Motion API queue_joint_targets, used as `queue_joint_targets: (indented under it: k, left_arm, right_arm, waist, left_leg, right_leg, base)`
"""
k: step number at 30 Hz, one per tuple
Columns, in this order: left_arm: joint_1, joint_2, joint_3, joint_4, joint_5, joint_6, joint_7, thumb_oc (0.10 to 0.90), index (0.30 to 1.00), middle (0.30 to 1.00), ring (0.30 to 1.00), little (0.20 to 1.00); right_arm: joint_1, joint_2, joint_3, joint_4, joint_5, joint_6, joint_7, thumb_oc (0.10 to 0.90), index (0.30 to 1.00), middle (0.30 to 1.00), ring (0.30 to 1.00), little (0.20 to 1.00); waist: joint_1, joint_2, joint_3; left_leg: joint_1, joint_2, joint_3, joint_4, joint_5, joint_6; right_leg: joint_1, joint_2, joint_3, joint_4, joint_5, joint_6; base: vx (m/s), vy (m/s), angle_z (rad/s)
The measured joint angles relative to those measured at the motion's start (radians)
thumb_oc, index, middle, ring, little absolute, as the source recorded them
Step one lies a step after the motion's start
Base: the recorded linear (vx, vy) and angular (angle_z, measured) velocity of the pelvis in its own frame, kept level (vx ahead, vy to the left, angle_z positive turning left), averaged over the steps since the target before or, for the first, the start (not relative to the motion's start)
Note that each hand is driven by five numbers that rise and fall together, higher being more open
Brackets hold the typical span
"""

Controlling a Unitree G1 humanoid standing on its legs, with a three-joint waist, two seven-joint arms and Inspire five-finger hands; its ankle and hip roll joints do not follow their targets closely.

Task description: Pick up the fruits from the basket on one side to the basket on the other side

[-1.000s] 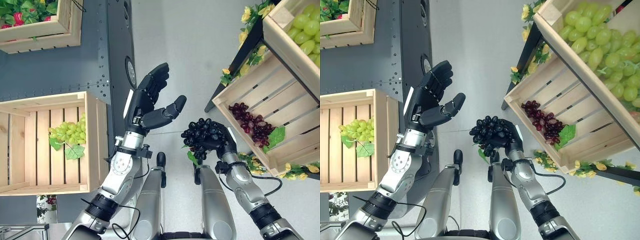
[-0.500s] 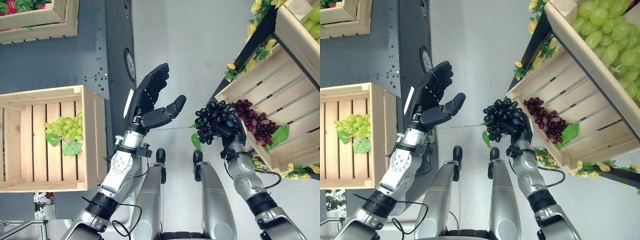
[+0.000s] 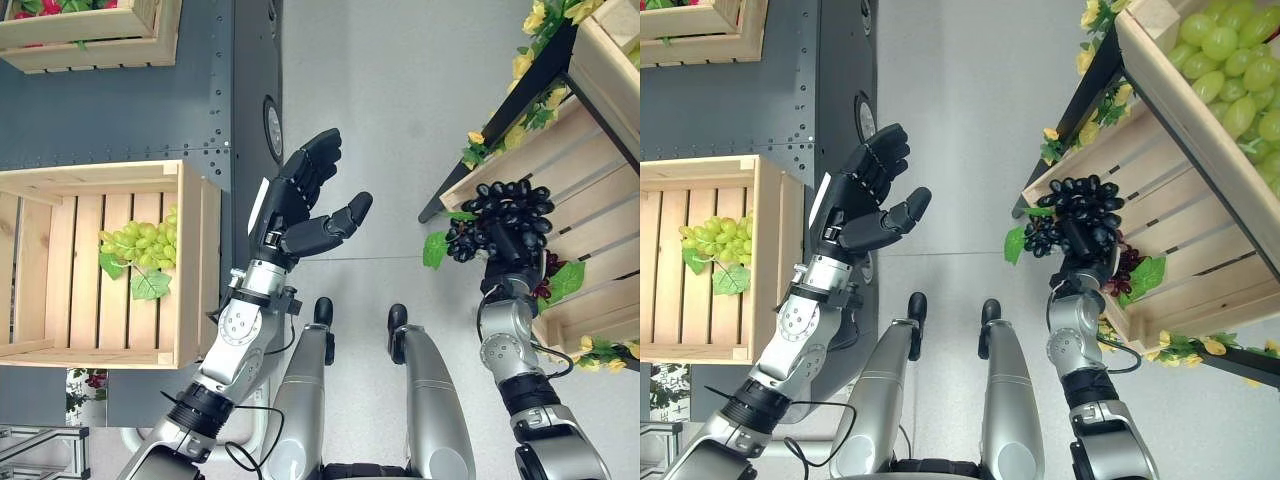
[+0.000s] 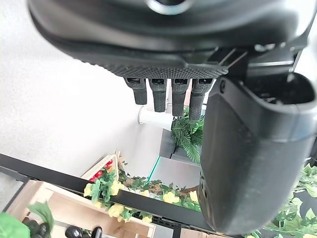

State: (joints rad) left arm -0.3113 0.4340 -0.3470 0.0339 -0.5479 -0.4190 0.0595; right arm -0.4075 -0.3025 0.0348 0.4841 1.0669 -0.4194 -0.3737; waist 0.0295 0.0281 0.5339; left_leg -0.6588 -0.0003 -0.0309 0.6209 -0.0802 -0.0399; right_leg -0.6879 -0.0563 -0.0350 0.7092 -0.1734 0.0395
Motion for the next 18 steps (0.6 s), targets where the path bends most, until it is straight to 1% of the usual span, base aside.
queue_joint_targets:
  k: [3,8,12,14,18]
  left_arm:
    - [-0.001,0.008,-0.001,0.000,0.001,0.001,-0.013,0.800,0.900,0.900,0.900,0.900]
    - [-0.005,0.013,-0.001,0.000,0.001,0.005,-0.014,0.800,0.900,0.900,0.900,0.900]
    - [-0.011,0.015,-0.002,0.000,-0.006,0.026,-0.016,0.800,0.900,0.900,0.900,0.900]
    - [-0.015,0.023,-0.004,0.000,-0.018,0.033,-0.018,0.800,0.900,0.900,0.900,0.900]
    - [-0.015,0.061,-0.028,0.000,-0.031,0.044,-0.019,0.800,0.900,0.900,0.900,0.900]
  right_arm:
    - [-0.010,0.000,-0.027,0.031,0.000,-0.002,-0.043,0.400,0.300,0.300,0.300,0.300]
    - [-0.018,-0.002,-0.038,0.091,0.007,-0.009,-0.063,0.400,0.300,0.300,0.300,0.300]
    - [-0.024,-0.005,-0.075,0.138,0.048,-0.012,-0.099,0.400,0.300,0.300,0.300,0.300]
    - [-0.030,-0.008,-0.106,0.158,0.047,-0.015,-0.129,0.400,0.300,0.300,0.300,0.300]
    - [-0.043,-0.061,-0.111,0.163,0.031,-0.036,-0.232,0.400,0.300,0.300,0.300,0.300]
  waist:
    - [0.001,0.000,0.000]
    - [0.003,0.000,0.000]
    - [0.009,-0.001,0.000]
    - [0.013,-0.001,0.000]
    - [0.022,-0.001,0.001]
  left_leg:
    - [0.000,0.000,0.000,0.000,0.000,0.000]
    - [0.000,0.000,-0.003,0.001,0.000,0.001]
    - [0.007,0.000,-0.014,0.005,0.000,0.000]
    - [0.008,0.000,-0.022,0.005,0.000,0.000]
    - [0.008,0.000,-0.024,0.005,0.000,0.001]
  right_leg:
    - [0.000,0.000,0.000,-0.002,0.000,0.000]
    - [0.003,0.000,-0.004,-0.002,0.000,0.000]
    - [0.020,0.000,-0.014,-0.008,0.000,0.000]
    - [0.027,-0.001,-0.025,-0.013,0.001,0.000]
    - [0.032,-0.001,-0.027,-0.022,0.003,0.004]
  base:
    - [0.01,-0.003,0.00]
    - [0.02,-0.016,0.01]
    - [0.01,-0.041,0.06]
    - [0.01,-0.037,0.10]
    - [0.00,-0.007,0.01]
